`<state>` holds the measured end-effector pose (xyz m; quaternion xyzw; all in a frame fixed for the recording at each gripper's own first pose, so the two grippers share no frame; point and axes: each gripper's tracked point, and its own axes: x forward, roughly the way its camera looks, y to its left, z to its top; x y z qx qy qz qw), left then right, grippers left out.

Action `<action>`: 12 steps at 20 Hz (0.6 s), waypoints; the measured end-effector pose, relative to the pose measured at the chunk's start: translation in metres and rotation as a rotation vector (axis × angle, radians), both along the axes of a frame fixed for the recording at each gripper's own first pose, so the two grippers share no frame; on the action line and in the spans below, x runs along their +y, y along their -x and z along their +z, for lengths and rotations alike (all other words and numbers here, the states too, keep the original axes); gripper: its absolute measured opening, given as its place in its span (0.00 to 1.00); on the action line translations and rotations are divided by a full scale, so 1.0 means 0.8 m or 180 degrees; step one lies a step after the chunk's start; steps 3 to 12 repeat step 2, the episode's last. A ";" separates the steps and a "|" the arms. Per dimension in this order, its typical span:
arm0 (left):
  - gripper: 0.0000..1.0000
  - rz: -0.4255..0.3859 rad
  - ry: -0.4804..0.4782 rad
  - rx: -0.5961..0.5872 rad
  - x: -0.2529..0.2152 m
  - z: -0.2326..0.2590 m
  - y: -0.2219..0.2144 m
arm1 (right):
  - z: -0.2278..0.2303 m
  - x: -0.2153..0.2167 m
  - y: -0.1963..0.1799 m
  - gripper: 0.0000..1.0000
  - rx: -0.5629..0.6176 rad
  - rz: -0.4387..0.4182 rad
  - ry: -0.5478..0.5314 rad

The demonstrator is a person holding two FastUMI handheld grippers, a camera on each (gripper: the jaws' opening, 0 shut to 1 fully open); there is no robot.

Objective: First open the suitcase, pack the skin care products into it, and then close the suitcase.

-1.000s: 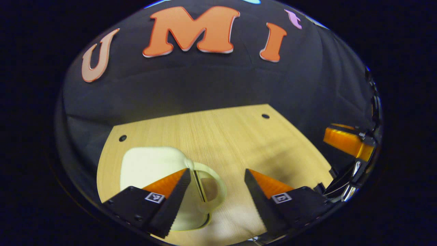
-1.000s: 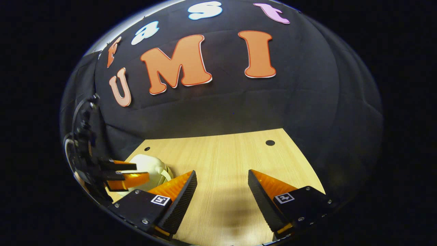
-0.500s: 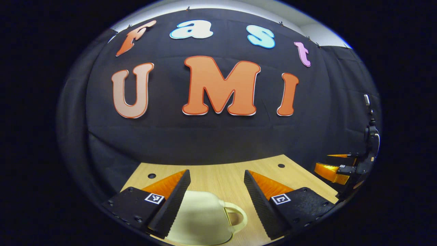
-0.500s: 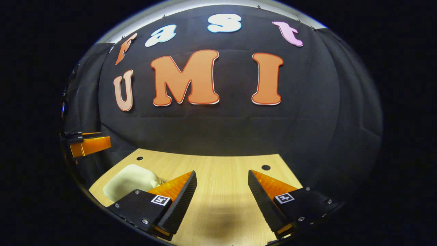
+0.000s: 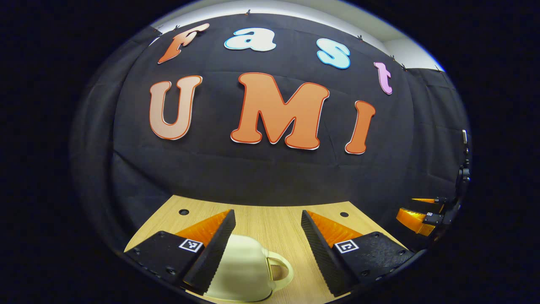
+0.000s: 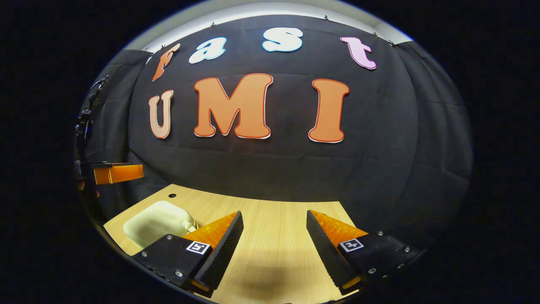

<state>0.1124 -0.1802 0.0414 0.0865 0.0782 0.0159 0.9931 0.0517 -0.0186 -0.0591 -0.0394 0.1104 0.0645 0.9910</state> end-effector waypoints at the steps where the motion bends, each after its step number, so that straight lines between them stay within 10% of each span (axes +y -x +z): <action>1: 0.97 0.0018 -0.0008 -0.0024 -0.001 0.002 0.001 | -0.001 -0.005 0.002 0.96 -0.0007 0.0005 -0.0012; 12: 0.97 0.0040 0.0005 -0.0042 -0.003 0.003 0.004 | -0.003 -0.008 0.004 0.96 0.0009 0.0008 -0.0027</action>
